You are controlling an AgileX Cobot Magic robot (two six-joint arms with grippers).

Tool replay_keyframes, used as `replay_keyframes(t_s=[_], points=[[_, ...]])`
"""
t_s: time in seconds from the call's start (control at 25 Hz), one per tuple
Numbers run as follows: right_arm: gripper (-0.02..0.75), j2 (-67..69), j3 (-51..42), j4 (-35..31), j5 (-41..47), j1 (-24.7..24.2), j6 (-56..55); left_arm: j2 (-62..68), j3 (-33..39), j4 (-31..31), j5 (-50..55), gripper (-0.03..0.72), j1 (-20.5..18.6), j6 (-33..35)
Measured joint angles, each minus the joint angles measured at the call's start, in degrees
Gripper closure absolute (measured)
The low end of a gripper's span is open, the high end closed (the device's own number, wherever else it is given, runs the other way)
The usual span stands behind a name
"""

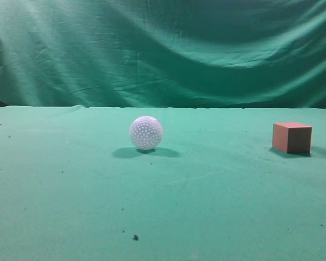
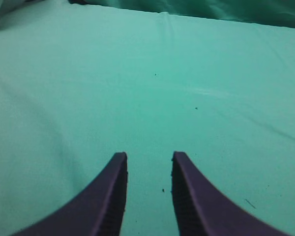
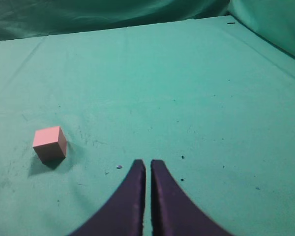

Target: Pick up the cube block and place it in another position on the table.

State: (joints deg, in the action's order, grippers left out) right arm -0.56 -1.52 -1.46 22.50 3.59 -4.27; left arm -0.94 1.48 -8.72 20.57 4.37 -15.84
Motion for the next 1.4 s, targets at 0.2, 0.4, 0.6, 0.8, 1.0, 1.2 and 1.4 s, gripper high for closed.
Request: replay_keyframes(t_s=[0.2, 0.4, 0.6, 0.8, 1.0, 1.2, 1.4], points=[[0.738, 0.00, 0.00, 0.00, 0.00, 0.00, 0.00, 0.00, 0.00, 0.00, 0.00, 0.426, 0.00, 0.00], [0.738, 0.00, 0.00, 0.00, 0.00, 0.00, 0.00, 0.00, 0.00, 0.00, 0.00, 0.426, 0.00, 0.00], [0.738, 0.00, 0.00, 0.00, 0.00, 0.00, 0.00, 0.00, 0.00, 0.00, 0.00, 0.426, 0.00, 0.00], [0.738, 0.00, -0.12, -2.43, -3.89, 0.00, -0.24, 0.00, 0.00, 0.00, 0.00, 0.426, 0.00, 0.00], [0.738, 0.00, -0.23, -9.45, -28.24, 0.00, -0.17, 0.00, 0.00, 0.00, 0.00, 0.426, 0.00, 0.00], [0.738, 0.00, 4.56, -10.04, -38.51, 0.00, 2.43, 0.00, 0.00, 0.00, 0.00, 0.426, 0.00, 0.00], [0.738, 7.19, 20.55, -10.11, -16.92, 0.00, 3.59, 0.00, 0.00, 0.00, 0.00, 0.426, 0.00, 0.00]])
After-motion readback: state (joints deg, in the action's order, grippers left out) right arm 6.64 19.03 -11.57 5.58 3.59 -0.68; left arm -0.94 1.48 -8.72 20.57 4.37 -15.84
